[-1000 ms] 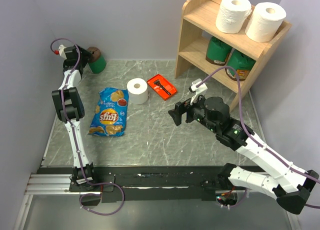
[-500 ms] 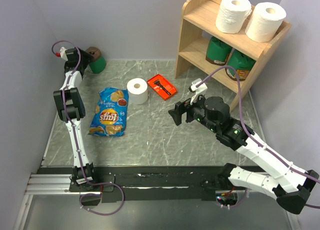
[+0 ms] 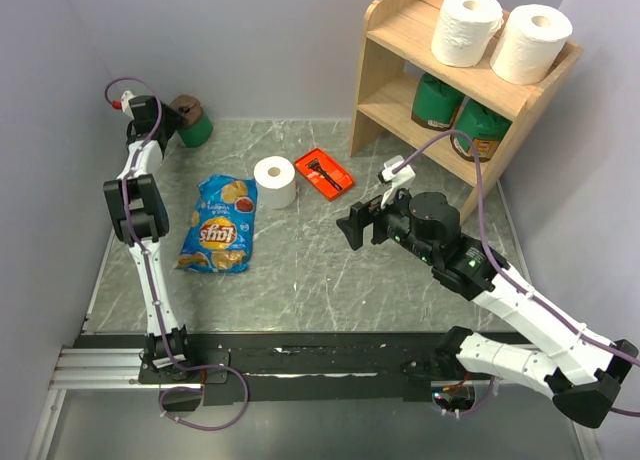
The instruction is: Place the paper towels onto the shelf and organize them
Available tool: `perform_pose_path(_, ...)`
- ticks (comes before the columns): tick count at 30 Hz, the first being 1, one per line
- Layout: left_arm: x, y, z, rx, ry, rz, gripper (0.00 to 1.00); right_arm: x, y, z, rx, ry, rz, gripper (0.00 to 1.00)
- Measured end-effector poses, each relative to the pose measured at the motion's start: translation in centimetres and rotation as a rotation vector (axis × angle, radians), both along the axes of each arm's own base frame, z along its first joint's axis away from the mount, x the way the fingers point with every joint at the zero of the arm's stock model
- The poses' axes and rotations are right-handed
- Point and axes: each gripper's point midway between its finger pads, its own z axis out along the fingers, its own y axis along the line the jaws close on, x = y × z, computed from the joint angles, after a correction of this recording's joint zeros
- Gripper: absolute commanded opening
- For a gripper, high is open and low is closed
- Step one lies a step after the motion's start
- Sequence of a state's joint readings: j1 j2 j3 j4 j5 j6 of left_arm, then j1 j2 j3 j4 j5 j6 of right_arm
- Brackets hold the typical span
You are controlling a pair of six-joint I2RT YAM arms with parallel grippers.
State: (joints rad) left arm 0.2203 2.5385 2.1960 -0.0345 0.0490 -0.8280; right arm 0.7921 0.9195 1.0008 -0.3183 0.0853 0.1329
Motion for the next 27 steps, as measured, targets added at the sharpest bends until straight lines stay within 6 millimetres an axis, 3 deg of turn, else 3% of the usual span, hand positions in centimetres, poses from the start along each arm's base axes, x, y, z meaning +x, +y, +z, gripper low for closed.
perform_pose_path(16, -6.3, -2.3, 0.9, 0.080, 0.175, -0.121, 0.50, -2.2, -2.5, 3.7, 0.106, -0.086, -0.020, 0.98)
perform_pose_path(27, -9.5, -4.2, 2.5, 0.096, 0.231, -0.199, 0.48, -2.3, -2.9, 1.4, 0.092, -0.053, -0.040, 0.98)
